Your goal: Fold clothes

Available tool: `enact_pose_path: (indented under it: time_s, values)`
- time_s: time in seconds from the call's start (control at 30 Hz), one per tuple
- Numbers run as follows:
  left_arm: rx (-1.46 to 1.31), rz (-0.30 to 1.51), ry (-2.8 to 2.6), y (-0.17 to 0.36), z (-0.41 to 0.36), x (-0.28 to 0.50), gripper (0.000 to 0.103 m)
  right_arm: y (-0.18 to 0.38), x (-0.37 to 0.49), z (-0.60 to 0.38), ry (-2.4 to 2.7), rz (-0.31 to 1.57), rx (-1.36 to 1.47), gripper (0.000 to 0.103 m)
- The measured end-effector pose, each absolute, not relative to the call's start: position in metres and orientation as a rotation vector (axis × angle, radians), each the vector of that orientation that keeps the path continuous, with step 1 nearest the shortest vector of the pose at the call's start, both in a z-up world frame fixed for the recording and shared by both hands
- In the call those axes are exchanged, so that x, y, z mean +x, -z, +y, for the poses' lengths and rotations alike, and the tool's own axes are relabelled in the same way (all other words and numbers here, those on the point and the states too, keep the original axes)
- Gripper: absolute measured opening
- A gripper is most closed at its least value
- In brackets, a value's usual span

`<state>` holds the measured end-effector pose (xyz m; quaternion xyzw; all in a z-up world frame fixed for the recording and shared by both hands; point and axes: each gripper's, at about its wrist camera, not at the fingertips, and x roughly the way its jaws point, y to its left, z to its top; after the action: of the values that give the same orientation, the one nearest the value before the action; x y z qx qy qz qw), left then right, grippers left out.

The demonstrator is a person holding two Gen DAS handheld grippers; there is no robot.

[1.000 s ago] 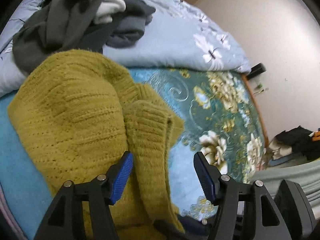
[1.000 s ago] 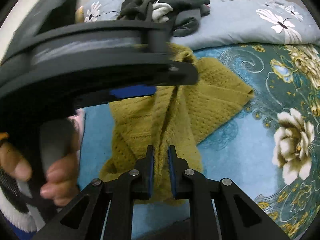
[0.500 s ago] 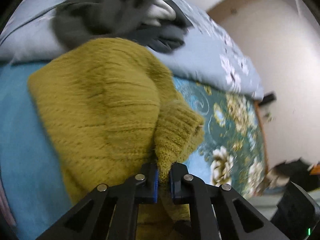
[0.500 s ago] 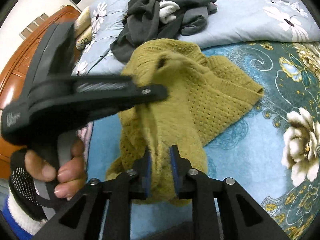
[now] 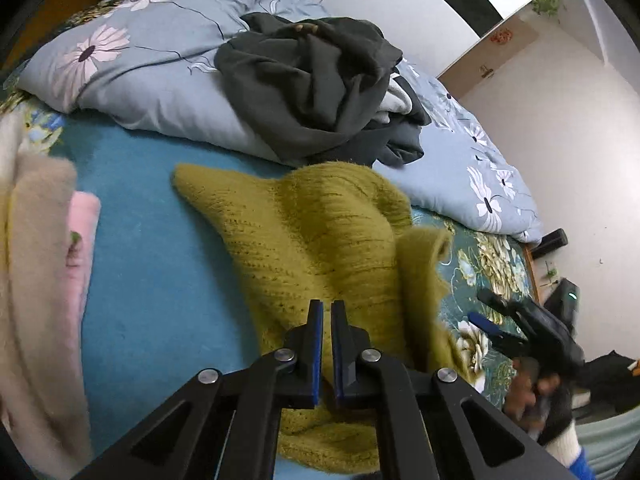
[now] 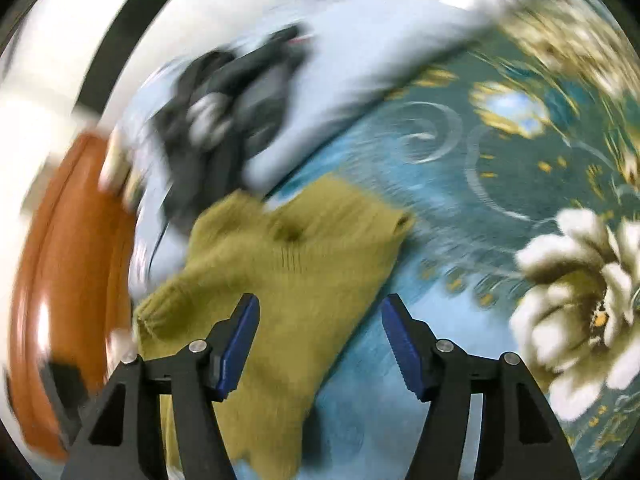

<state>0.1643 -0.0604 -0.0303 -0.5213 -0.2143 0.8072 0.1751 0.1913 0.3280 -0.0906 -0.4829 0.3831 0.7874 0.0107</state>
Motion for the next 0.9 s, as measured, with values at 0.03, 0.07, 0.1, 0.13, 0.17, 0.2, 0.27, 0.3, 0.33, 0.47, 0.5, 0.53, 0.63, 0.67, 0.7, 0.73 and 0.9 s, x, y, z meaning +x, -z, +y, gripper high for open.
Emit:
enact_pose_path:
  time_s: [0.03, 0.07, 0.1, 0.13, 0.17, 0.2, 0.27, 0.3, 0.33, 0.47, 0.5, 0.53, 0.63, 0.67, 0.7, 0.73, 0.9]
  values:
    - [-1.467, -0.618, -2.281, 0.03, -0.06, 0.163, 0.005, 0.099, 0.186, 0.339, -2.392, 1.236, -1.492, 0.065]
    - [-1.457, -0.629, -2.275, 0.03, -0.06, 0.163, 0.005, 0.103, 0.182, 0.345, -2.349, 1.261, -1.491, 0.065]
    - [-1.455, -0.62, -2.281, 0.029, -0.057, 0.162, 0.005, 0.108, 0.179, 0.351, -2.305, 1.286, -1.49, 0.065]
    - [-1.453, -0.611, -2.286, 0.028, -0.055, 0.16, 0.005, 0.111, 0.179, 0.353, -2.28, 1.3, -1.494, 0.065]
    - [-1.455, -0.615, -2.27, 0.029, -0.049, 0.157, 0.006, 0.11, 0.179, 0.348, -2.285, 1.306, -1.508, 0.065]
    - [-1.457, -0.62, -2.254, 0.031, -0.043, 0.154, 0.006, 0.106, 0.18, 0.341, -2.314, 1.31, -1.522, 0.065]
    - [-1.46, -0.628, -2.221, 0.033, -0.032, 0.148, 0.006, 0.097, 0.181, 0.317, -2.408, 1.319, -1.577, 0.065]
    - [-1.472, -0.619, -2.205, 0.036, -0.022, 0.146, 0.006, 0.093, 0.181, 0.304, -2.459, 1.329, -1.605, 0.065]
    - [-1.498, -0.599, -2.186, 0.04, -0.012, 0.143, 0.006, 0.089, 0.182, 0.291, -2.511, 1.339, -1.632, 0.066]
    - [-1.56, -0.504, -2.08, 0.055, 0.033, 0.152, 0.006, 0.068, 0.173, 0.252, -2.629, 1.347, -1.63, 0.072]
    - [-1.569, -0.489, -2.061, 0.057, 0.042, 0.156, 0.006, 0.063, 0.17, 0.246, -2.639, 1.333, -1.625, 0.072]
    - [-1.577, -0.475, -2.041, 0.059, 0.051, 0.161, 0.006, 0.06, 0.164, 0.24, -2.639, 1.318, -1.62, 0.072]
    - [-1.593, -0.424, -1.995, 0.066, 0.071, 0.174, 0.006, 0.054, 0.149, 0.225, -2.622, 1.229, -1.619, 0.072]
    - [-1.601, -0.411, -1.99, 0.068, 0.074, 0.177, 0.006, 0.053, 0.145, 0.22, -2.605, 1.165, -1.623, 0.072]
    - [-1.604, -0.412, -1.984, 0.069, 0.074, 0.179, 0.006, 0.056, 0.142, 0.218, -2.582, 1.125, -1.639, 0.072]
    - [-1.608, -0.413, -1.98, 0.071, 0.073, 0.18, 0.006, 0.059, 0.139, 0.216, -2.558, 1.085, -1.655, 0.072]
    - [-1.629, -0.431, -1.984, 0.07, 0.056, 0.178, 0.007, 0.076, 0.149, 0.229, -2.442, 1.061, -1.716, 0.014]
